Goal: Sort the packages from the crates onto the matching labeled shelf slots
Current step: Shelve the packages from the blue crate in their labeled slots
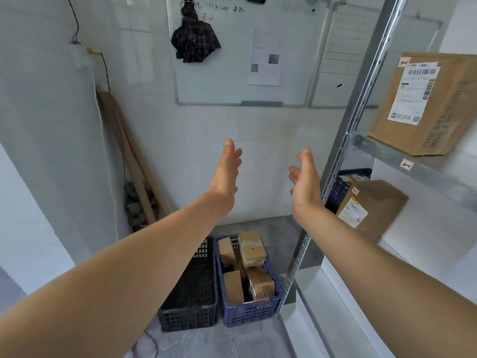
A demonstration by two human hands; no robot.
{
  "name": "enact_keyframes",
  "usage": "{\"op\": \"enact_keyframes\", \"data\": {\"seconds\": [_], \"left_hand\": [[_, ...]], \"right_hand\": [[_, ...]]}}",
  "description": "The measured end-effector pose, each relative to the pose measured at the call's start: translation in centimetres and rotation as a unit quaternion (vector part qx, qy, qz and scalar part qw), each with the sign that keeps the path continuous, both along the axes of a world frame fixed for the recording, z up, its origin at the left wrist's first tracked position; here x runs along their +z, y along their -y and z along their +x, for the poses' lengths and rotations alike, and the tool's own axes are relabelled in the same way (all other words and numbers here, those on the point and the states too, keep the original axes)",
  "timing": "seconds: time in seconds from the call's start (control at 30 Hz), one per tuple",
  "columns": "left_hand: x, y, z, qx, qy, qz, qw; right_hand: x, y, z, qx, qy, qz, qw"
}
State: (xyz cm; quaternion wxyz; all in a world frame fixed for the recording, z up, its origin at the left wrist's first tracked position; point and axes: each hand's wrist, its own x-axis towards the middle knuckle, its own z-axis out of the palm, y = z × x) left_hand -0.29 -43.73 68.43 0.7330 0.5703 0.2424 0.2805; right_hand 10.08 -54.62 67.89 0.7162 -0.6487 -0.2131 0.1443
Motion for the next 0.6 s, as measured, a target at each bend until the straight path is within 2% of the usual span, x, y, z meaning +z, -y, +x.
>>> {"op": "enact_keyframes", "data": {"seconds": [0.27, 0.6], "left_hand": [[-0.5, -4.2, 3.8, 0.027, -0.003, -0.006, 1.0], [-1.5, -13.3, 8.1, 0.021, 0.003, -0.02, 1.0]], "right_hand": [[-0.8, -5.4, 4.6, 0.036, -0.002, 0.004, 0.999], [-1.3, -14.1, 8.2, 0.031, -0.009, -0.008, 0.999]]}}
